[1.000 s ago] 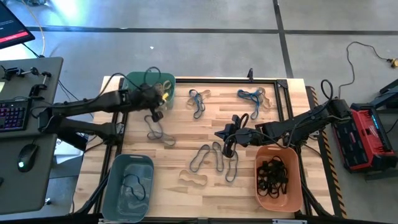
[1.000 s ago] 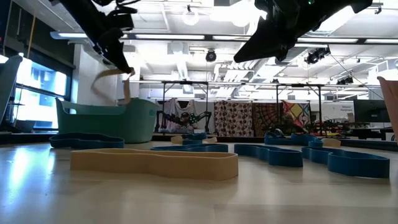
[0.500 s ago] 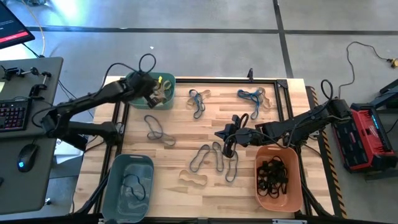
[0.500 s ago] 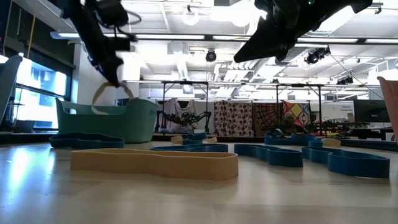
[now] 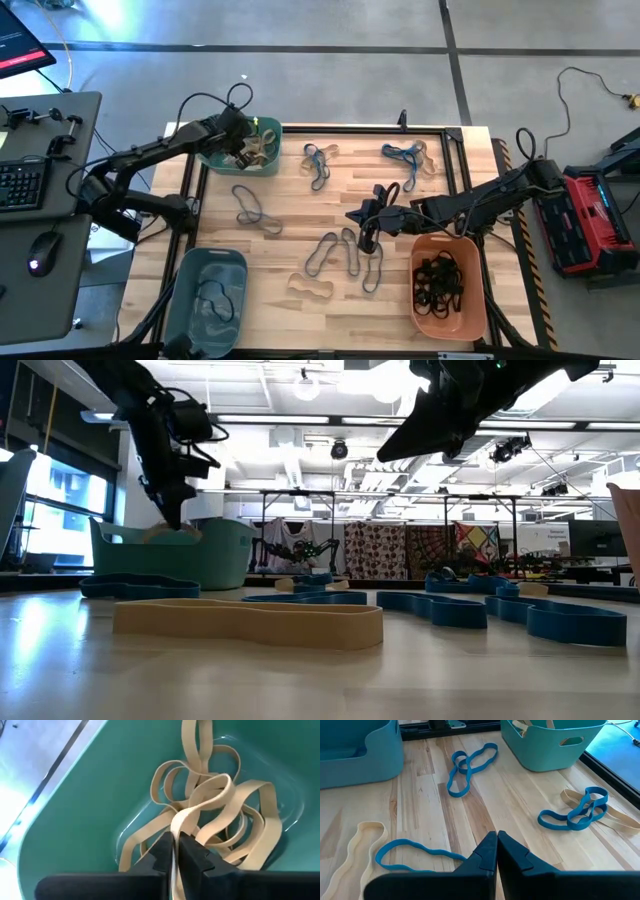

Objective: Sort rubber bands into baskets
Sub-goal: Put the brown rubber band into the green bin

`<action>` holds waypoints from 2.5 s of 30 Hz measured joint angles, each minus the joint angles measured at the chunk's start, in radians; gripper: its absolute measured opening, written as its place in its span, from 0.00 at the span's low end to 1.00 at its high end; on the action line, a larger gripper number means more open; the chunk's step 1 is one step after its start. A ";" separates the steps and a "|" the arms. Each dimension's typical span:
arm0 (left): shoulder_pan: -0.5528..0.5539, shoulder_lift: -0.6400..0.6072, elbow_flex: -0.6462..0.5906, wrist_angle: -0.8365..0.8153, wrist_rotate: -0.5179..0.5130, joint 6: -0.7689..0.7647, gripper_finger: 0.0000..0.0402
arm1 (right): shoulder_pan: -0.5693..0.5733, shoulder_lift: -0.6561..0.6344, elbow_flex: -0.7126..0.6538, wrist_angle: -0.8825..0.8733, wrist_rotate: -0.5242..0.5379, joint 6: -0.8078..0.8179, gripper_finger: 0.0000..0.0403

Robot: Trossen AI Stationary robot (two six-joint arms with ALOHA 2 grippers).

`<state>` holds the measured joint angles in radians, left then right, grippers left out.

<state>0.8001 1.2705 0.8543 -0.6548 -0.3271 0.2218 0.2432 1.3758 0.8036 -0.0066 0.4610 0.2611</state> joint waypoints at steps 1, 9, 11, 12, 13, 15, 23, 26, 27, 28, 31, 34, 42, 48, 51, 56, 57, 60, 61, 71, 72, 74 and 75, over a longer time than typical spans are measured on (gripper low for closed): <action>0.002 0.000 0.000 0.000 0.000 0.001 0.06 | 0.000 0.000 0.000 -0.003 0.000 0.000 0.00; 0.011 0.000 0.000 0.001 0.002 0.017 0.22 | 0.000 0.000 0.000 -0.006 0.000 0.000 0.00; 0.004 -0.001 0.000 0.001 0.002 0.018 0.26 | 0.000 0.000 0.000 -0.005 0.000 0.001 0.00; -0.001 -0.006 0.000 0.000 0.002 0.018 0.27 | 0.000 0.000 0.000 -0.005 -0.001 0.005 0.00; -0.008 -0.015 0.000 0.000 0.003 0.017 0.28 | -0.001 0.003 0.000 -0.003 -0.005 0.011 0.00; -0.031 -0.047 0.000 0.001 0.016 0.017 0.28 | -0.009 0.016 0.000 0.016 -0.009 0.016 0.00; -0.133 -0.243 -0.021 0.063 0.176 -0.040 0.06 | -0.079 0.126 0.001 0.139 -0.079 0.000 0.00; -0.182 -0.313 -0.044 0.106 0.201 -0.071 0.01 | -0.113 0.139 0.001 0.145 -0.078 0.001 0.00; -0.201 -0.336 -0.055 0.126 0.204 -0.082 0.01 | -0.125 0.139 0.001 0.143 -0.077 0.005 0.00; -0.217 -0.357 -0.067 0.144 0.207 -0.090 0.02 | -0.138 0.139 0.001 0.147 -0.076 0.012 0.00; -0.271 -0.412 -0.098 0.189 0.207 -0.117 0.01 | -0.181 0.139 0.001 0.146 -0.076 0.032 0.03; -0.324 -0.453 -0.115 0.233 0.206 -0.136 0.00 | -0.234 0.144 0.001 0.143 -0.076 0.071 0.10; -0.428 -0.508 -0.173 0.338 0.206 -0.134 0.00 | -0.376 0.191 0.001 0.166 -0.076 0.175 0.38; -0.466 -0.509 -0.173 0.349 0.206 -0.135 0.00 | -0.461 0.253 0.043 0.183 -0.076 0.205 0.48; -0.476 -0.509 -0.173 0.363 0.206 -0.134 0.00 | -0.499 0.292 0.102 0.163 -0.077 0.183 0.49; -0.487 -0.509 -0.173 0.367 0.205 -0.134 0.00 | -0.567 0.380 0.220 0.052 -0.095 0.184 0.49; -0.488 -0.508 -0.173 0.367 0.206 -0.135 0.00 | -0.580 0.399 0.247 0.027 -0.098 0.184 0.49; -0.488 -0.508 -0.173 0.366 0.206 -0.139 0.00 | -0.612 0.466 0.325 -0.058 -0.100 0.187 0.49; -0.488 -0.508 -0.173 0.366 0.205 -0.139 0.00 | -0.620 0.489 0.348 -0.083 -0.102 0.191 0.49; -0.488 -0.508 -0.173 0.365 0.205 -0.132 0.00 | -0.718 0.643 0.499 -0.192 -0.170 0.236 0.49; -0.488 -0.508 -0.173 0.365 0.205 -0.132 0.00 | -0.726 0.651 0.506 -0.190 -0.185 0.237 0.49; -0.488 -0.508 -0.173 0.365 0.206 -0.132 0.00 | -0.738 0.665 0.518 -0.185 -0.204 0.247 0.49; -0.488 -0.508 -0.173 0.365 0.205 -0.132 0.00 | -0.743 0.672 0.520 -0.185 -0.210 0.255 0.49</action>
<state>0.3122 0.7626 0.6811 -0.2897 -0.1219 0.0898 -0.5000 2.0480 1.3231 -0.1921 0.2509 0.5162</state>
